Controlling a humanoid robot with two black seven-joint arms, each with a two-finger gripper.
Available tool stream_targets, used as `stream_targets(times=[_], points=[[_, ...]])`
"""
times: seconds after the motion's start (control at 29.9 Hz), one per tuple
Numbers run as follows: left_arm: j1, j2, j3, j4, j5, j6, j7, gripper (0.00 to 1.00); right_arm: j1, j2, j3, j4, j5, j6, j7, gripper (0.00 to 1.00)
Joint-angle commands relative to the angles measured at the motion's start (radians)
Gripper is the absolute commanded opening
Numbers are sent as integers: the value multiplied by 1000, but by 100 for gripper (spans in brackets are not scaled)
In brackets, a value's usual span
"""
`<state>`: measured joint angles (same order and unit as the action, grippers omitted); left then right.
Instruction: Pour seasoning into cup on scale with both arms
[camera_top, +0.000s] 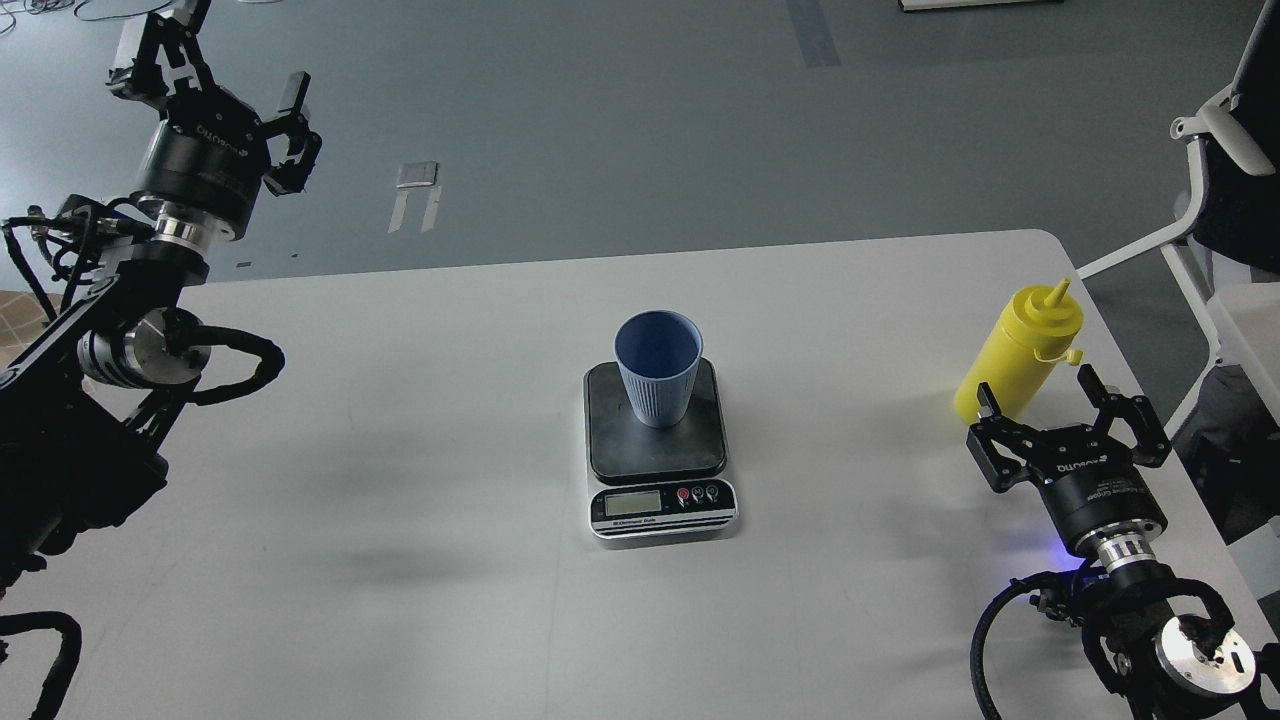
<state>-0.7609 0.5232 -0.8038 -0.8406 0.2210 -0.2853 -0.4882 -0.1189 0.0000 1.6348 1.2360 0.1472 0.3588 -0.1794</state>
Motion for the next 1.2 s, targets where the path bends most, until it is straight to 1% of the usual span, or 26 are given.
stream_targets(times=[0.0, 0.07, 0.17, 0.37, 0.6, 0.77, 0.94, 1.17], points=[[0, -2, 0, 0, -2, 0, 0, 98, -74, 0, 0, 69, -1, 31, -2, 99], [0, 0, 0, 0, 0, 0, 0, 98, -102, 0, 0, 85, -1, 57, -2, 99], [0, 1, 0, 0, 0, 0, 0, 98, -169, 0, 0, 132, -1, 130, -3, 99], [0, 1, 0, 2, 0, 0, 0, 98, -272, 0, 2, 198, -1, 130, -5, 99], [0, 5, 2, 2, 0, -2, 0, 98, -324, -8, 33, 204, -1, 130, -3, 99], [2, 5, 3, 2, 0, -3, 0, 98, -331, -51, 62, 238, -3, 130, -5, 99], [0, 5, 2, 2, 0, -5, 0, 98, -326, -109, 135, 333, -3, 130, -6, 99], [2, 6, 2, 0, 0, -5, 0, 98, -320, -158, 184, 414, -1, 130, -8, 99]])
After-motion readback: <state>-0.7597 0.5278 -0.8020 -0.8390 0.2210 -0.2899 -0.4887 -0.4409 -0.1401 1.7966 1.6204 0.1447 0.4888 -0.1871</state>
